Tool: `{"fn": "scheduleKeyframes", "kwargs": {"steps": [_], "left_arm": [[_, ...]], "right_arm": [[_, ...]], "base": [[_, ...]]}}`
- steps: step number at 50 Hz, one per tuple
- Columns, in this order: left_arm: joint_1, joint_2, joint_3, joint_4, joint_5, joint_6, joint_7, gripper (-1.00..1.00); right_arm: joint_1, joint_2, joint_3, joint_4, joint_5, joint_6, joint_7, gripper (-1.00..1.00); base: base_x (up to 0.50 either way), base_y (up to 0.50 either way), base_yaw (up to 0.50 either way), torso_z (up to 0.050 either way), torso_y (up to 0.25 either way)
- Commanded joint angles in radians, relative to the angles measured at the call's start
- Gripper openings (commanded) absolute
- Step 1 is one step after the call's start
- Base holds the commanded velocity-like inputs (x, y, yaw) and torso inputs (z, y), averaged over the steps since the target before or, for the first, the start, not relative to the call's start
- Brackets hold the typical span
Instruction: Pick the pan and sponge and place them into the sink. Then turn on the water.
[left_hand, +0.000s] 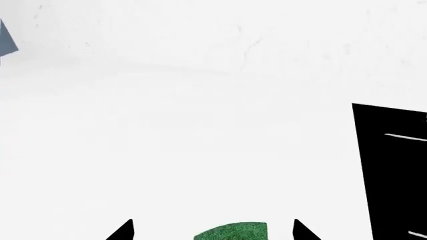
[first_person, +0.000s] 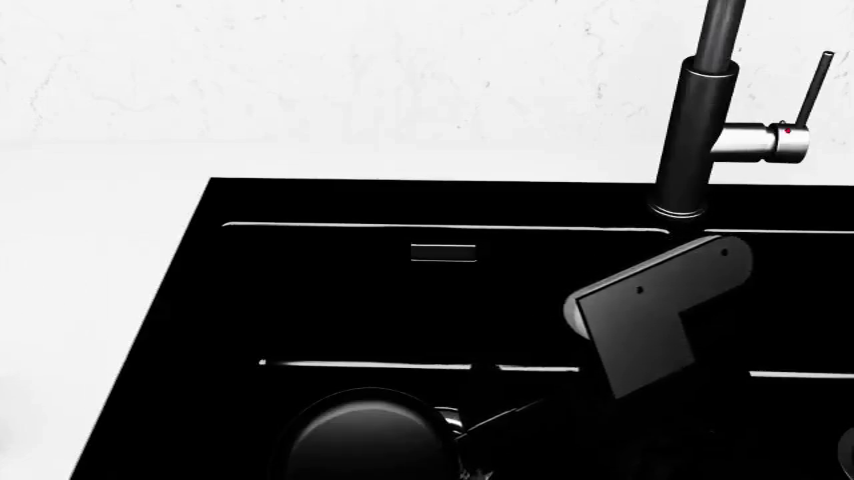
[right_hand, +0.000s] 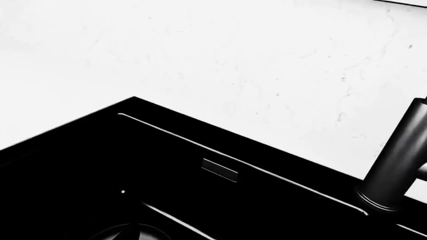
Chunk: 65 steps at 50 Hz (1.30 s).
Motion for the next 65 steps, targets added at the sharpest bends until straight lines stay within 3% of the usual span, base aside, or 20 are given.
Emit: {"fn": "scheduleKeyframes", "kwargs": {"steps": [1, 6, 8, 9, 24, 44, 65], "left_arm": [[0.005, -0.036, -0.059, -0.098, -0.471, -0.103, -0.323, 1.0], [0.028, -0.053, -0.047, -0.1, -0.522, -0.078, -0.367, 1.0], [0.047, -0.055, -0.062, -0.139, -0.638, -0.058, -0.432, 1.0], [0.054, -0.062, -0.055, -0.102, -0.583, -0.058, -0.406, 1.0], [0.052, -0.053, -0.032, -0.17, -0.546, 0.017, -0.362, 1.0], [0.037, -0.04, 0.082, -0.244, -0.285, 0.149, -0.194, 1.0], [0.037, -0.038, 0.148, -0.33, -0.203, 0.21, -0.12, 1.0]], "right_arm": [[0.001, -0.004, -0.002, 0.005, -0.002, -0.005, -0.005, 1.0], [-0.004, 0.001, 0.0, 0.004, -0.003, -0.01, -0.004, 1.0], [-0.01, 0.001, 0.001, 0.004, -0.005, -0.017, -0.005, 1.0], [-0.013, 0.002, 0.002, 0.003, -0.006, -0.02, -0.004, 1.0], [-0.016, -0.004, -0.005, 0.016, -0.013, -0.029, -0.012, 1.0], [-0.023, -0.005, -0.008, 0.016, -0.005, -0.03, -0.017, 1.0], [-0.017, -0.003, -0.003, 0.012, 0.011, -0.023, -0.018, 1.0]], "base": [[0.0, 0.0, 0.0, 0.0, 0.0], [0.0, 0.0, 0.0, 0.0, 0.0], [0.0, 0.0, 0.0, 0.0, 0.0], [0.0, 0.0, 0.0, 0.0, 0.0], [0.0, 0.0, 0.0, 0.0, 0.0], [0.0, 0.0, 0.0, 0.0, 0.0], [0.0, 0.0, 0.0, 0.0, 0.0]]}}
